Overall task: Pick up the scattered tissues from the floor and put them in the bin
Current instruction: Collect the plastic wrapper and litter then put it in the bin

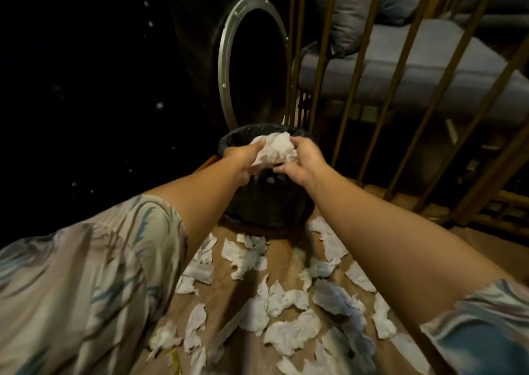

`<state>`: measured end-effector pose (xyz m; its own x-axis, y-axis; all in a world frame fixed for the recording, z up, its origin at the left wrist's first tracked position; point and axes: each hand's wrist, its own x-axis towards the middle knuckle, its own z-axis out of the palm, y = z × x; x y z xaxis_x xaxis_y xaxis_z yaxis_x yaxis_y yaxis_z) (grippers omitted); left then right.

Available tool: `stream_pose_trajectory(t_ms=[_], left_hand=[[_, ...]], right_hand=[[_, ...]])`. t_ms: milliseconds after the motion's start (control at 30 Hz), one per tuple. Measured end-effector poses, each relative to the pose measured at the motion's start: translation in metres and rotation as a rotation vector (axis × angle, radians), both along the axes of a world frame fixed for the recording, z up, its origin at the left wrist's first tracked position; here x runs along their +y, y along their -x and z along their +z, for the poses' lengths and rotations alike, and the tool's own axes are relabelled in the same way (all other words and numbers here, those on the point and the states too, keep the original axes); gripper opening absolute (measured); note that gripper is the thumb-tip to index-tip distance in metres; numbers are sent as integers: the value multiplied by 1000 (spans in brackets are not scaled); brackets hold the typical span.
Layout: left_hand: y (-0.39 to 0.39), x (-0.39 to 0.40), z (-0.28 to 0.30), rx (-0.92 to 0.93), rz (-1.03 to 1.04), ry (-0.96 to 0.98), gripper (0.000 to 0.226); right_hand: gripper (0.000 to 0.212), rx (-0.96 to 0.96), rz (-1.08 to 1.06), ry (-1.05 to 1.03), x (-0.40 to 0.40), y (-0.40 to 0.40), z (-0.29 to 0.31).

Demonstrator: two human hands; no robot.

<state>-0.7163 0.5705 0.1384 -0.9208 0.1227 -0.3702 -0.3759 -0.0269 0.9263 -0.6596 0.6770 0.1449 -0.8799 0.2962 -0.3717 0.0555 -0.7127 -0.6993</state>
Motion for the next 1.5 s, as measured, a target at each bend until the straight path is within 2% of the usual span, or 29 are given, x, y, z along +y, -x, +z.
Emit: stream_pose_trajectory(t_ms=[33, 133, 233, 300, 367, 533, 700, 833, 933, 1000, 1167, 1267, 1300, 1367, 1433, 1500], left_hand=[[-7, -3, 2, -5, 8, -31, 78], [-23, -20, -2, 14, 86, -145, 57], [-48, -54, -7, 41, 150, -204, 46], [-67, -84, -19, 64, 167, -145, 41], [-90, -117, -33, 86, 181, -58, 35], [-150, -203, -75, 3, 226, 57, 28], [-195, -295, -107, -57, 288, 163, 29], [-232, -372, -130, -18, 341, 367, 24], [-264, -425, -154, 18, 448, 514, 11], [-293, -457, -170, 1, 461, 631, 10], [-376, -518, -210, 15, 473, 1087, 13], [-425, -538, -235, -42, 467, 1259, 26], [-439, -542, -243, -81, 453, 1287, 34], [-463, -546, -256, -185, 456, 1259, 47], [-483, -544, -264, -251, 490, 1161, 50], [-499, -539, -271, -189, 532, 1053, 44]], right_hand=[[46, -2, -27, 22, 0, 2, -3], [50, -33, -152, 6, -13, -5, -8], [41, -113, -166, -284, -45, -23, -13], [31, -94, -113, -542, -71, -36, -24], [23, -35, -30, -688, -99, -49, -40], [13, 81, 221, -860, -186, -85, -92], [28, 98, 437, -981, -286, -126, -135], [40, 107, 599, -1018, -352, -153, -158], [44, 149, 665, -1023, -394, -177, -175], [44, 156, 738, -1032, -419, -195, -185], [34, 318, 813, -1103, -464, -243, -207], [13, 445, 944, -1220, -485, -273, -218], [13, 514, 1012, -1263, -490, -283, -221], [20, 650, 1162, -1378, -499, -300, -231], [36, 753, 1263, -1538, -505, -314, -246], [59, 793, 1291, -1696, -507, -326, -263]])
